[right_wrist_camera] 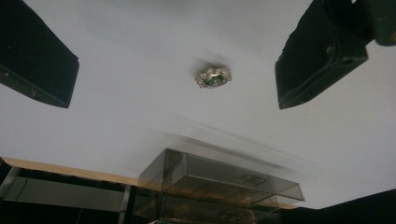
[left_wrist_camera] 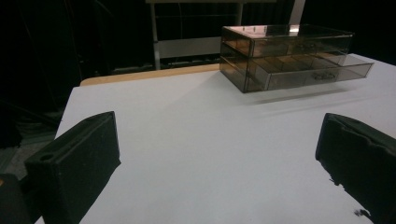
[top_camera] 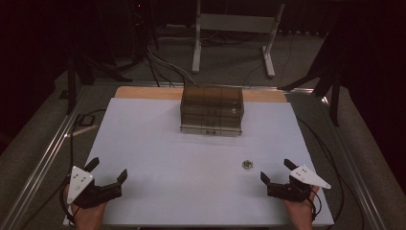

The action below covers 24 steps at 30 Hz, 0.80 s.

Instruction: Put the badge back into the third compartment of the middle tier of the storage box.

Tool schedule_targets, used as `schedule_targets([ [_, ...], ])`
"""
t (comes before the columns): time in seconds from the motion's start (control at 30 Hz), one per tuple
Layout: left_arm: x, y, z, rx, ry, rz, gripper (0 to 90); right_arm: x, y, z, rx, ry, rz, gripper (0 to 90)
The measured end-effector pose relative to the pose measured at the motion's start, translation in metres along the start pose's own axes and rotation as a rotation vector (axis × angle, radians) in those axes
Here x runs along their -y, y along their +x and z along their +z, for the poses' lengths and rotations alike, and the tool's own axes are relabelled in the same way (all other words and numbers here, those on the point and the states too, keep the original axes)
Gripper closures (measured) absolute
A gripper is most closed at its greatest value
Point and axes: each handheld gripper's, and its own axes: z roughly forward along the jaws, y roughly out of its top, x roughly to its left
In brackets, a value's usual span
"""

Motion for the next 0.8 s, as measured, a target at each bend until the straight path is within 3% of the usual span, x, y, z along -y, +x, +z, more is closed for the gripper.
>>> schedule_targets([
  [0.4, 0.002, -0.002, 0.004, 0.004, 0.018, 0.012, 0.7, -0.005, 0.002, 0.002, -0.031, 0.023, 0.012, 0.0],
  [0.8, 0.000, -0.002, 0.002, -0.005, 0.004, 0.018, 0.7, -0.023, 0.008, 0.008, -0.036, 0.052, -0.015, 0.0],
])
